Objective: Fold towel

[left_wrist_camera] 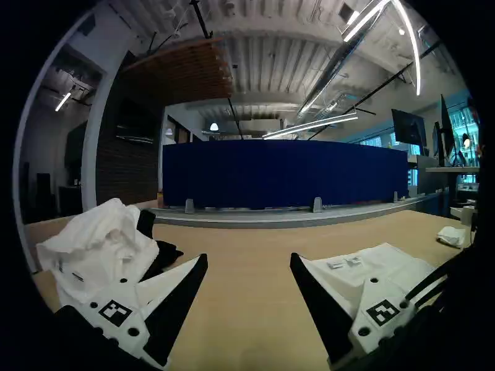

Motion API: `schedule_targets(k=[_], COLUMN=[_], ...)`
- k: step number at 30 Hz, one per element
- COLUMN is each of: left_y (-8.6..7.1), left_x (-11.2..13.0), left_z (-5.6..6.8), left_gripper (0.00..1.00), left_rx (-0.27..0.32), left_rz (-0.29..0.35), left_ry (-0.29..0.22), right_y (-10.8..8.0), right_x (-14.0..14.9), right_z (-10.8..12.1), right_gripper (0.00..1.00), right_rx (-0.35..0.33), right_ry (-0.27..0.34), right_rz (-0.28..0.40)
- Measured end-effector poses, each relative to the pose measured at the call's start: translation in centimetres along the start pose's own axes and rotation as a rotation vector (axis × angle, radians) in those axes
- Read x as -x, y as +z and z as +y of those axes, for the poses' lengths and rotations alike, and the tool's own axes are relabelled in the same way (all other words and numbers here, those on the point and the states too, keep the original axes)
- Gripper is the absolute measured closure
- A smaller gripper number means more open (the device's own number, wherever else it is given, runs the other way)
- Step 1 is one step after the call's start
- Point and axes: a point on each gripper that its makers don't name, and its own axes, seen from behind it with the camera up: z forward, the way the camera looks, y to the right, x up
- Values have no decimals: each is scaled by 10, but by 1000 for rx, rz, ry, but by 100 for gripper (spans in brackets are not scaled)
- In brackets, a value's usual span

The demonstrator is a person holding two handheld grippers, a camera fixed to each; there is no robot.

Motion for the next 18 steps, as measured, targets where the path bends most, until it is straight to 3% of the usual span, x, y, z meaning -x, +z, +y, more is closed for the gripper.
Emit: schedule_targets(k=[18], left_y=[-2], left_x=[1], left_z=[1], left_gripper=[1], left_rx=[0], left_rz=[0], left_ry=[0], right_y=[-1], right_x=[0], right_z=[0], right_gripper=[1], right_rx=[0], right_ry=[0], right_rz=[0])
